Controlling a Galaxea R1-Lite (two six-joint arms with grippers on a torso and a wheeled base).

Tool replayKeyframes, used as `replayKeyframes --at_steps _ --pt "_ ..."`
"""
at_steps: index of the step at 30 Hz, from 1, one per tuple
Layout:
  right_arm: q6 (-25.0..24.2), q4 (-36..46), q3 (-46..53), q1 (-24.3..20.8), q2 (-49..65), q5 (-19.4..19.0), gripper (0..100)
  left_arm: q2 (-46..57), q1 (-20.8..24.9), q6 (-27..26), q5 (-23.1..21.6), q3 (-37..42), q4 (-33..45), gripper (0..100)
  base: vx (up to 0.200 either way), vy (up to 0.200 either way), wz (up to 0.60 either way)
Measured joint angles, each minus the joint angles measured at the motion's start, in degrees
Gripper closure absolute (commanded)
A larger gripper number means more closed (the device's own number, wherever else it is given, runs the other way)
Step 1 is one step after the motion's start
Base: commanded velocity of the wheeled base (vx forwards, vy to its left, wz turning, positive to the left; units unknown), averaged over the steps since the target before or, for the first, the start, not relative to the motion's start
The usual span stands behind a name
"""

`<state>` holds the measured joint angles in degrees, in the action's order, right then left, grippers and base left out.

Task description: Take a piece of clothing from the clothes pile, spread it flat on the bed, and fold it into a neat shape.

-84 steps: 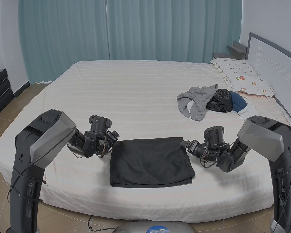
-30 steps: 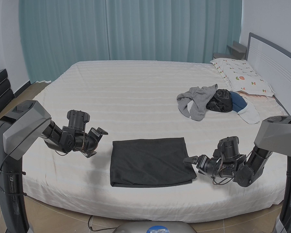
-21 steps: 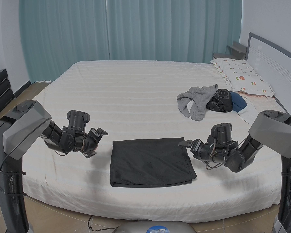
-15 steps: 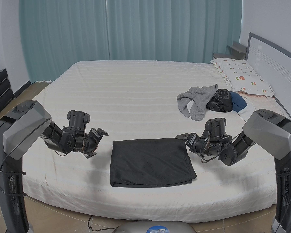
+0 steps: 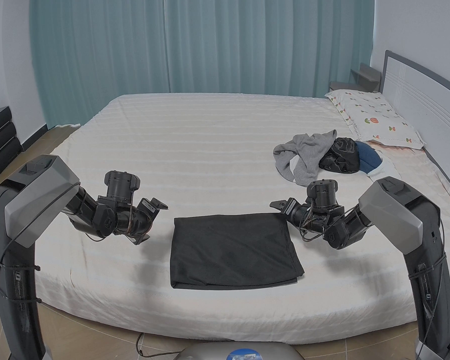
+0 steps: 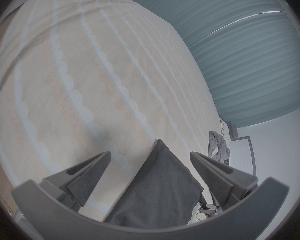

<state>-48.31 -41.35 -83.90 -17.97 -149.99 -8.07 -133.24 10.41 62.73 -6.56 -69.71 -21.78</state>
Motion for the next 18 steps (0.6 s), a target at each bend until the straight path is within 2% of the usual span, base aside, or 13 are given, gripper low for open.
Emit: replayKeyframes --at_steps 9,18 --pt "-0.11 -0.37 -2.07 0.59 -1.24 1.95 100 0.0 0.02 0.0 0.07 0.0 0.0 0 0.0 0.0 0.0" --pt "-0.07 -0.06 -2.4 1.27 -1.37 2.11 100 0.0 0.04 -0.09 0.13 0.0 0.06 0 0.0 0.0 0.0"
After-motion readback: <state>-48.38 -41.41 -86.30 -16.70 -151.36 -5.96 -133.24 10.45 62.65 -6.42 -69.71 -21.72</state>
